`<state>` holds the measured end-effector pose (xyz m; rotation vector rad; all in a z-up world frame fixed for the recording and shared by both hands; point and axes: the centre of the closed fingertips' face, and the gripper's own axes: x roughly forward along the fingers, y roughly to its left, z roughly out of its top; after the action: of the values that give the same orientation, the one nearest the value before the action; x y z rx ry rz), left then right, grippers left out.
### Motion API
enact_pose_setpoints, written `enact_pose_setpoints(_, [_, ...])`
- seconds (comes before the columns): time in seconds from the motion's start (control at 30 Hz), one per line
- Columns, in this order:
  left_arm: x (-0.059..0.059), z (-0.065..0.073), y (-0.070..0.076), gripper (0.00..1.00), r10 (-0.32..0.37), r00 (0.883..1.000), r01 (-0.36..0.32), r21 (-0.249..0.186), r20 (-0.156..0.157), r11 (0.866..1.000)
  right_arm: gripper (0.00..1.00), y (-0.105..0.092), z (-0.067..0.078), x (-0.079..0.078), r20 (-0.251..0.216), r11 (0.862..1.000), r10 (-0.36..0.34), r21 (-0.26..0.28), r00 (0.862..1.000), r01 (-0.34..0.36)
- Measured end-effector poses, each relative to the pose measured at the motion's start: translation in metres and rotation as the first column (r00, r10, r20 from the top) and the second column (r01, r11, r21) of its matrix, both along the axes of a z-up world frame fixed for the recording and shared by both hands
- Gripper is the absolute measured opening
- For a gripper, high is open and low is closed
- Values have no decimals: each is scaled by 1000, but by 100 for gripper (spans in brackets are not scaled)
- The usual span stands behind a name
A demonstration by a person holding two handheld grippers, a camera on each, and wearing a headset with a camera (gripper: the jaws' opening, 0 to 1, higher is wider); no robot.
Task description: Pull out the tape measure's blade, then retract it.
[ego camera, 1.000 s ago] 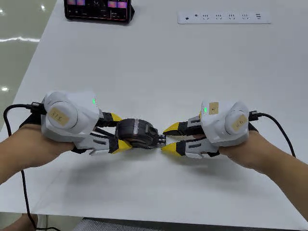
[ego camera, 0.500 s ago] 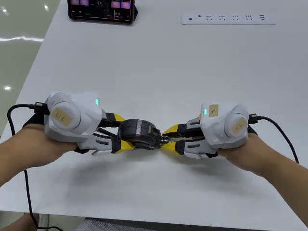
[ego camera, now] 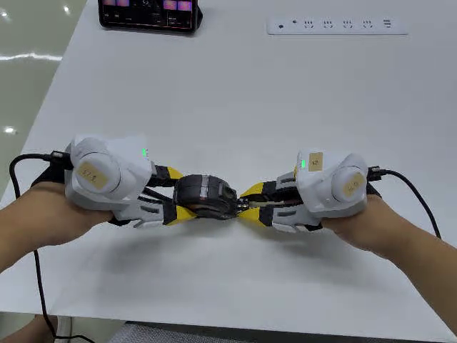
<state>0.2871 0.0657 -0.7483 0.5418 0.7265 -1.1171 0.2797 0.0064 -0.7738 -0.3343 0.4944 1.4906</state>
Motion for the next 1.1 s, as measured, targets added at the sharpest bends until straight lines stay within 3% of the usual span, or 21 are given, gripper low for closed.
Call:
enact_pose_setpoints(0.03, [0, -1, 0, 24, 0, 1000, 0, -7, -9, 1000, 11, 0, 0, 0, 1, 1000, 0, 0, 1000, 0])
enact_pose_setpoints(0.37, [-3, -1, 0, 23, -30, 999, 30, 16, 17, 999, 10, -2, 0, 0, 13, 1000, 13, -10, 1000, -13])
enact_pose_setpoints(0.63, [-2, -2, 0, 23, -24, 1000, 24, 11, 13, 1000, 10, -5, 0, 0, 23, 1000, 20, -22, 1000, -19])
enact_pose_setpoints(1.1, [-1, -1, -1, 24, -19, 1000, 19, 4, 4, 1000, 10, -33, 2, 1, 26, 999, 4, -52, 1000, -2])
